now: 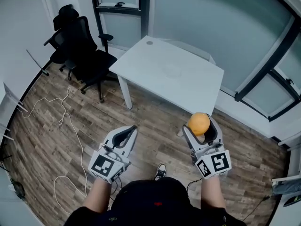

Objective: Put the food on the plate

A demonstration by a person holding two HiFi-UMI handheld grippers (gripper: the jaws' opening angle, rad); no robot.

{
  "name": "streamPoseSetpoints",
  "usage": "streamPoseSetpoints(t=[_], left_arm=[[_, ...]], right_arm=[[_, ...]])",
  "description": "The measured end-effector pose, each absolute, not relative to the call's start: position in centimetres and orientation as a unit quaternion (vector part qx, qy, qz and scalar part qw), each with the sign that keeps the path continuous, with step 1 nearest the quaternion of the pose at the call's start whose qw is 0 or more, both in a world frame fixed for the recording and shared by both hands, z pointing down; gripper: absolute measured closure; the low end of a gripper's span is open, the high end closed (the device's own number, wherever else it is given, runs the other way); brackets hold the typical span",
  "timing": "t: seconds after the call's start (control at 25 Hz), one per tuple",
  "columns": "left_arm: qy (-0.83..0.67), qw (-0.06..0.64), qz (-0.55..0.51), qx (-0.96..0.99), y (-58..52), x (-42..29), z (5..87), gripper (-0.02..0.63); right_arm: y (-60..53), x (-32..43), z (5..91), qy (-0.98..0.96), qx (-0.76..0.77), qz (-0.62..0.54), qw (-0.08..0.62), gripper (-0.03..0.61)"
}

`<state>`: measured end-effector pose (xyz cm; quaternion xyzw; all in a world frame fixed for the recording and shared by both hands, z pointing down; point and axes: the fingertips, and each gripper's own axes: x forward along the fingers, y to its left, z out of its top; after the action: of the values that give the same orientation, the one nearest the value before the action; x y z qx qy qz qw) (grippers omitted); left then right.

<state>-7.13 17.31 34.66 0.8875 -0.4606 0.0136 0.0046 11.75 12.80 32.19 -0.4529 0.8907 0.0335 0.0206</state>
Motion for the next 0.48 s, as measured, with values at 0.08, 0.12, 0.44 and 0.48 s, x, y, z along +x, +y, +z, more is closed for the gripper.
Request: streamPoseSetpoints(t=[0.08, 0.12, 0.44, 0.48], left_arm=[[-0.463, 0.006, 0.015, 0.886, 15.2, -5.3, 34.5, 0.589], [-0.463, 0.01, 0.014, 0.886, 14.1, -4.3, 34.4, 0.589], [-0.466, 0.044, 0.02, 0.884, 7.3, 2.0, 36.0, 0.589], [-0.462, 0.044, 0.021, 0.885, 6.6, 2.6, 36.2, 0.589]], right_arm=[[10.7, 13.7, 32.5, 0.893, -0.449, 0.028, 0.021, 0.209], [9.7, 14.7, 32.8, 0.894, -0.447, 0.025, 0.021, 0.209], [3.2, 21.7, 35.7, 0.902, -0.432, -0.006, 0.014, 0.209], [2.4, 22.3, 36.0, 0.901, -0.433, -0.01, 0.014, 0.209]])
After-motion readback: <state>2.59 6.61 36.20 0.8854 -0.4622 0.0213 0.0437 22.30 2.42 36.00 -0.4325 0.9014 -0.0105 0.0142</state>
